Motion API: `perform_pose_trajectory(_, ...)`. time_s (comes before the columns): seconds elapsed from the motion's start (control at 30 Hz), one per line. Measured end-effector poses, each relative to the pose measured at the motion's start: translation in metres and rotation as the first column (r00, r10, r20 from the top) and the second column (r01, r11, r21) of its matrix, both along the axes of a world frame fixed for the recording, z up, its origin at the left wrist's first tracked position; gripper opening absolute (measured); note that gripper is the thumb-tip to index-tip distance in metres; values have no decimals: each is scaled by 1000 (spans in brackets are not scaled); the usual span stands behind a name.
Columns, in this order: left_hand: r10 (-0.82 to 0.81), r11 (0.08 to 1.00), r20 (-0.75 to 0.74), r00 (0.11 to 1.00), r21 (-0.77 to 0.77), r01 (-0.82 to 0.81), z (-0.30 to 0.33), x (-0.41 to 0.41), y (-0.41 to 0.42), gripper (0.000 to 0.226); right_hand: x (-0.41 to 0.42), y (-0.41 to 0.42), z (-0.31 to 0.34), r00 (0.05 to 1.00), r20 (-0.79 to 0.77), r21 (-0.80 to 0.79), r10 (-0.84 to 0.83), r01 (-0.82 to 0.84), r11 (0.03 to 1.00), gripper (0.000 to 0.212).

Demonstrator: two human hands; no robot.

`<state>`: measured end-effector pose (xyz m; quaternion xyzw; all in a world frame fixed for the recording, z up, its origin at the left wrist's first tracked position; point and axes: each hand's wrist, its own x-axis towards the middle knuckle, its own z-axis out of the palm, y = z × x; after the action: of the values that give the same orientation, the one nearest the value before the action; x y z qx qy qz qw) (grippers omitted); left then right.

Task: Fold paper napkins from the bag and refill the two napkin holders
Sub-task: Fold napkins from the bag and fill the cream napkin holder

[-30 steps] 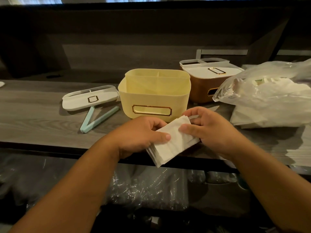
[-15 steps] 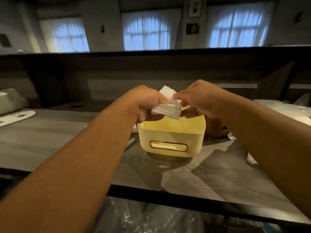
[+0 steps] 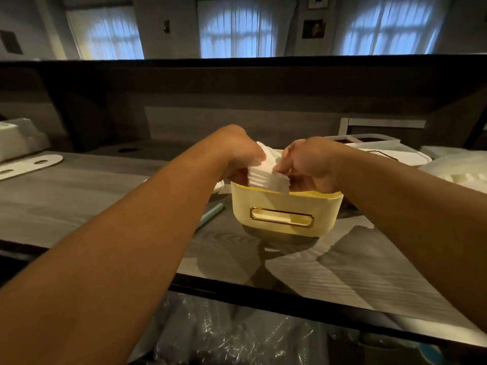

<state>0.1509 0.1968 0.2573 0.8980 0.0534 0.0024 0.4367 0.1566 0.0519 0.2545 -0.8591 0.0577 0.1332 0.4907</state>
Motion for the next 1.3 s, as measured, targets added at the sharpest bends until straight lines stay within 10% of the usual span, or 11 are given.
perform_pose_trajectory(0.27, -19, 903, 125, 992, 427, -36, -14, 14, 19, 14, 2, 28, -15, 999, -11, -177, 48, -49, 983, 35)
perform_pose_trajectory(0.63, -79, 931, 19, 997, 359, 67, -28, 18, 25, 23, 30, 34, -38, 958, -98, -587, 268, -273, 762, 31)
perform_pose_trajectory(1.0, -65, 926, -13, 998, 372, 65, -35, 24, 27, 34, 40, 32, -49, 945, -161, -546, 286, -327, 771, 30)
perform_pose_trajectory(1.3, -70, 900, 64, 995, 435, 36, -28, 18, 20, 39, 41, 43, -46, 857, -257, -623, 448, -501, 601, 36)
